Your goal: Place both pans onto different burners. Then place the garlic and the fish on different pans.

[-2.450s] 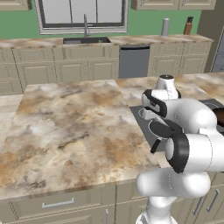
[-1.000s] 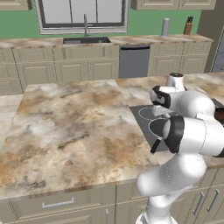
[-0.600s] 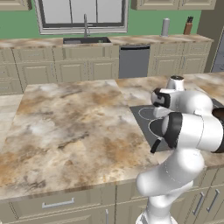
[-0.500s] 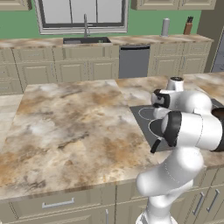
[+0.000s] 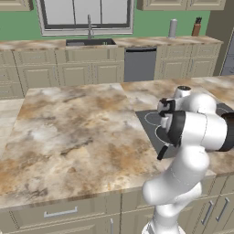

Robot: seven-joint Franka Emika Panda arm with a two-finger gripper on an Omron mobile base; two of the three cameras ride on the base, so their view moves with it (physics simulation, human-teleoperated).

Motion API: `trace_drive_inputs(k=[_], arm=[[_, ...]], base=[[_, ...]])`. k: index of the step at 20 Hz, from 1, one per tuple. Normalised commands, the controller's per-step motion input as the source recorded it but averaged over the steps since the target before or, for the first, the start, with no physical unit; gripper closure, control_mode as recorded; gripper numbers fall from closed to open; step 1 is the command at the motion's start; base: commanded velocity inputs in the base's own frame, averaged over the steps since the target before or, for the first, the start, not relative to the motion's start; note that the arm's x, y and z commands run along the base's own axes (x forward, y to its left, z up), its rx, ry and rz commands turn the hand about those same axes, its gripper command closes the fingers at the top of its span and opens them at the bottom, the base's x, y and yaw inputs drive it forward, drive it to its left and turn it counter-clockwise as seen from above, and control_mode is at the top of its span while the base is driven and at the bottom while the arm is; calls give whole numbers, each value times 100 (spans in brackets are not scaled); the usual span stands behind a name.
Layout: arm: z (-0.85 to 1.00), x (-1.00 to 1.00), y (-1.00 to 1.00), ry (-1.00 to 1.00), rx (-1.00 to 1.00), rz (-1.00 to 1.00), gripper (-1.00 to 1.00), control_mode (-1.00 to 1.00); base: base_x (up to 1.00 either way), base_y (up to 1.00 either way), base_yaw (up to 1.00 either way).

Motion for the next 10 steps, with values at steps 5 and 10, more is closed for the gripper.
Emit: trace_drive_inputs(k=[5, 10], arm=[[-26, 8, -10, 0, 0, 3, 100, -100], [-29, 10, -4, 0, 0, 3, 100, -100]], base=[[0, 0, 0], [0, 0, 0]])
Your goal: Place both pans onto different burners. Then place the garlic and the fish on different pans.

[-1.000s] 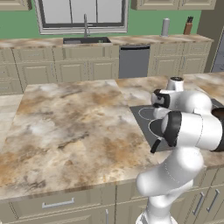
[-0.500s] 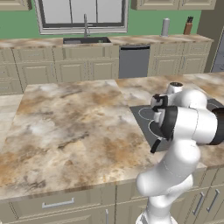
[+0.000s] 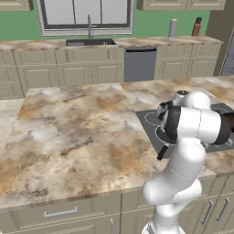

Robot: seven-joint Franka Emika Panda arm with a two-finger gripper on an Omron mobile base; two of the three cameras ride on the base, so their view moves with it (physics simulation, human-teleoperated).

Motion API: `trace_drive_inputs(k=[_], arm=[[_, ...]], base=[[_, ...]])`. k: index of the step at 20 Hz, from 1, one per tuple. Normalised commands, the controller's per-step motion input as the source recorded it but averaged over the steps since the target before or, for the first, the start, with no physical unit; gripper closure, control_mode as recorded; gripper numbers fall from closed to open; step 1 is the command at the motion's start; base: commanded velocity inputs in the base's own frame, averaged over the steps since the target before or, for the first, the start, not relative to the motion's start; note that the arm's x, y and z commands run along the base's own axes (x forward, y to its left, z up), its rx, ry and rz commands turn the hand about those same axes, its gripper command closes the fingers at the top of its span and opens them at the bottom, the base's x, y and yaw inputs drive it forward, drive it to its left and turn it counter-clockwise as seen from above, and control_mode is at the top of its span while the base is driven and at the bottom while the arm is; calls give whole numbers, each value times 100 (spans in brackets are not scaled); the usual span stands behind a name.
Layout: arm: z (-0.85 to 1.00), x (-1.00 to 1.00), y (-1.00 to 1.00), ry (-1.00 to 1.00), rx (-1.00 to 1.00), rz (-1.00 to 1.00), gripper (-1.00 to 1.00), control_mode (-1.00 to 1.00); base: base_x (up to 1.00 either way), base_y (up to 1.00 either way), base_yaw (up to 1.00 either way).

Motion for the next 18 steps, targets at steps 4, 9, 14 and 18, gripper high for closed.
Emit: trace_drive_inputs(k=[4, 9, 14, 18], arm=[[-28, 6, 0, 0, 0, 3, 100, -100], [-23, 9, -5, 0, 0, 3, 100, -100], [-18, 13, -6, 0, 0, 3, 100, -100], [-14, 21, 0, 0, 0, 1, 100, -100]], base=[[0, 0, 0], [0, 0, 0], [0, 0, 0], [0, 0, 0]])
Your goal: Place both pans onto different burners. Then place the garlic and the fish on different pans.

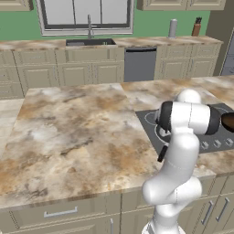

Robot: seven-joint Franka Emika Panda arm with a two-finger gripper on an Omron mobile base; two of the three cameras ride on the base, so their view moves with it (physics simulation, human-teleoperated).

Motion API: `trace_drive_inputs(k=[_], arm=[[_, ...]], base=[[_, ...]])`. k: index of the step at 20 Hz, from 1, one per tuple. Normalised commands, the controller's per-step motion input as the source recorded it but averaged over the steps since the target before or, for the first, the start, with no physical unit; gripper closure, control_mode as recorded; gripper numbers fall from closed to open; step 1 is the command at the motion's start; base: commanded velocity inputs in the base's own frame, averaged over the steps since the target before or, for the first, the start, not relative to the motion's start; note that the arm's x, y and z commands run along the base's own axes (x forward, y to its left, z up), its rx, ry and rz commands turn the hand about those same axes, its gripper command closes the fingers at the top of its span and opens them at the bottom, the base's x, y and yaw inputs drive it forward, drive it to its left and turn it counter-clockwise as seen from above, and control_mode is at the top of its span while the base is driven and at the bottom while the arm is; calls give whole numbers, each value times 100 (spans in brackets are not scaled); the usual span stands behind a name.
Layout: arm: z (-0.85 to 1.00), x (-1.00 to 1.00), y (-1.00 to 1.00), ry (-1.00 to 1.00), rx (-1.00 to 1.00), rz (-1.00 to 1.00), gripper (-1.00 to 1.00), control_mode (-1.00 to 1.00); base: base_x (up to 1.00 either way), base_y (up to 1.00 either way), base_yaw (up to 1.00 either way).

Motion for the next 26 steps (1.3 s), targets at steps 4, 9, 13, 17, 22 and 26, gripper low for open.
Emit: trace_drive_inputs(k=[4, 9, 13, 17, 22, 26], arm=[[-3, 35, 0, 0, 0, 0, 100, -100], [-1, 27, 0, 1, 0, 0, 100, -100], [0, 3, 0, 4, 0, 0, -100, -100], [0, 0, 0, 0, 0, 0, -100, -100], [0, 1, 0, 3, 0, 0, -100, -100], [13, 1, 0, 4, 0, 0, -100, -100]], base=[[0, 0, 0], [0, 0, 0], [0, 0, 0], [0, 0, 0], [0, 0, 0], [0, 0, 0]])
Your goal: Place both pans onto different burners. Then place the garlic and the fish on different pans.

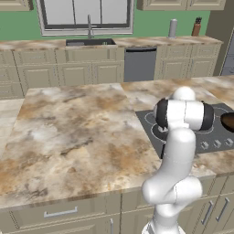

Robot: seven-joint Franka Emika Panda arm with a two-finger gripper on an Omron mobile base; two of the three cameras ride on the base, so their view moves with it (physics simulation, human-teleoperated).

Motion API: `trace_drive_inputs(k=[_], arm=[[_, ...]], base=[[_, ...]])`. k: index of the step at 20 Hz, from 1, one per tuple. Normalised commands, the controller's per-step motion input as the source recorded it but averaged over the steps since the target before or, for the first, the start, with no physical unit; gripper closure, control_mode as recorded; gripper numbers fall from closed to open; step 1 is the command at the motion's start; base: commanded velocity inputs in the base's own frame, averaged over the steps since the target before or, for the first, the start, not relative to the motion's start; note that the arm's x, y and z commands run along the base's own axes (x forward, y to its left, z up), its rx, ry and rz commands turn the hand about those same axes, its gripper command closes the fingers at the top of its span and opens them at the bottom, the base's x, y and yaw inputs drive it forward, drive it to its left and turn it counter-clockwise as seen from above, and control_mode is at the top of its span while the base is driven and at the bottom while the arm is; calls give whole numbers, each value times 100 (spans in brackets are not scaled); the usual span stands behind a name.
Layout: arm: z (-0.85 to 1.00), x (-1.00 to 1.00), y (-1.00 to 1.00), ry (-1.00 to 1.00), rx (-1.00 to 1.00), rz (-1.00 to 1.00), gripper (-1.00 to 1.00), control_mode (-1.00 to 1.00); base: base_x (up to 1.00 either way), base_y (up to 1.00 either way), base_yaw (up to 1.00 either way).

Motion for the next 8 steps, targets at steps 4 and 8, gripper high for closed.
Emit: trace_drive_inputs(k=[4, 8], arm=[[50, -16, 0, 0, 0, 0, -100, -100], [50, -53, 0, -1, 0, 0, -100, -100]], base=[[0, 0, 0], [0, 0, 0]])
